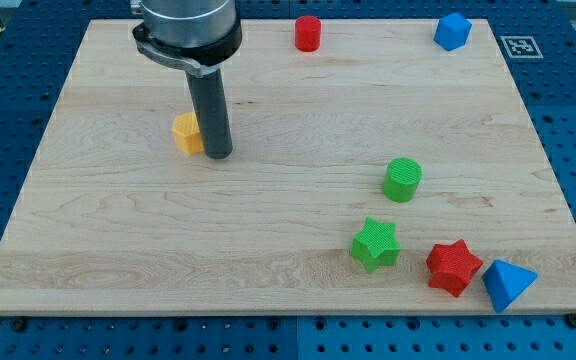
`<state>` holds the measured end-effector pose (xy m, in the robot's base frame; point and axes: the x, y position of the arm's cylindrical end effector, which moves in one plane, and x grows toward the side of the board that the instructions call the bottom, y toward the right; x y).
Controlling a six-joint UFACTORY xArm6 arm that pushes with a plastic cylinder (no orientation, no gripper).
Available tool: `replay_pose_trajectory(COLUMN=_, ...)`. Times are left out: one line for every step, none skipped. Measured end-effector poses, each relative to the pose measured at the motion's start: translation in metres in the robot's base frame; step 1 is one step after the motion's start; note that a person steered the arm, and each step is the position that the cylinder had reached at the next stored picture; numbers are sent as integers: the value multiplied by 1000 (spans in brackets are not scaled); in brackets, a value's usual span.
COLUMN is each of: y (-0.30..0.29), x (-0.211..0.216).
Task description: Move yellow hexagon to center left
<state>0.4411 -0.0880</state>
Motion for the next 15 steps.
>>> replay_pose_trajectory(y=-13, x=-6)
replay_pose_trajectory(y=-34, x=-12)
replay_pose_trajectory(y=-49, x=-16)
replay_pose_trajectory(y=-56, x=-17)
replay_pose_trajectory(y=-48, x=-12)
replay_pose_trajectory(y=-31, x=-13)
replay_pose_trajectory(y=-28, x=-31)
replay_pose_trajectory(y=-28, x=-46)
replay_pose_trajectory(y=-28, x=-51)
replay_pose_trajectory(y=-33, x=-51)
replay_pose_trajectory(y=-41, x=-51)
replay_pose_trajectory(y=-49, x=-51)
replay_pose_trajectory(y=-60, x=-51)
replay_pose_trajectory(y=-74, x=-51)
replay_pose_trajectory(y=-74, x=-51)
